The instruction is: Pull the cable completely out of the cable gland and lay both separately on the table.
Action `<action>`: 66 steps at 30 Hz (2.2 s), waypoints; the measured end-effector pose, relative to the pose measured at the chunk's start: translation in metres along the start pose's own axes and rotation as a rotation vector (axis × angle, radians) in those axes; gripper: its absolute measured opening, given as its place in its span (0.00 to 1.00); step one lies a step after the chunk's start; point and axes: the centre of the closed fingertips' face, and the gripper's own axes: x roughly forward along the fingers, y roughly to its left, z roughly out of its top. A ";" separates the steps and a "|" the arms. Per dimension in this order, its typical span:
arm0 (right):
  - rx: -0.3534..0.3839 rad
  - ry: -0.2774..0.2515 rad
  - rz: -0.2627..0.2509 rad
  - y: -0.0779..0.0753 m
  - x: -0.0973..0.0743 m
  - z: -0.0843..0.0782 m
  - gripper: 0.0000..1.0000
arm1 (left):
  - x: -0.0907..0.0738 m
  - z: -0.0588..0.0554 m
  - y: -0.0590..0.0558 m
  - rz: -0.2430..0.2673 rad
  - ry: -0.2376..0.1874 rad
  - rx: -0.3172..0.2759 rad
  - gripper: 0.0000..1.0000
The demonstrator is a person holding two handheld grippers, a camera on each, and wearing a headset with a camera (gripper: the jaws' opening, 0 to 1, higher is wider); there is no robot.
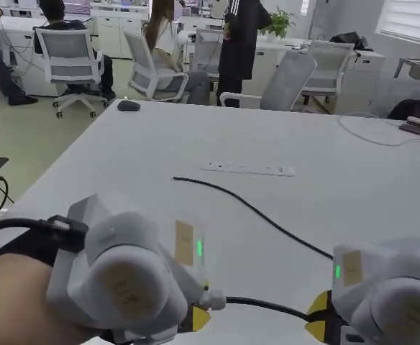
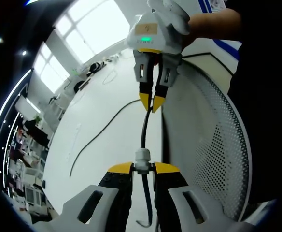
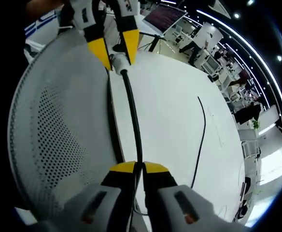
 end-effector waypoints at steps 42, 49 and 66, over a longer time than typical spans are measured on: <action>-0.023 0.012 -0.026 -0.003 0.001 0.002 0.03 | 0.001 0.002 -0.003 -0.008 0.004 0.011 0.16; 0.023 0.071 0.006 0.001 0.002 -0.012 0.05 | 0.001 0.002 -0.004 -0.009 0.002 0.009 0.16; -0.051 -0.289 0.029 0.019 -0.011 0.097 0.04 | 0.001 0.008 -0.007 -0.009 -0.005 0.022 0.16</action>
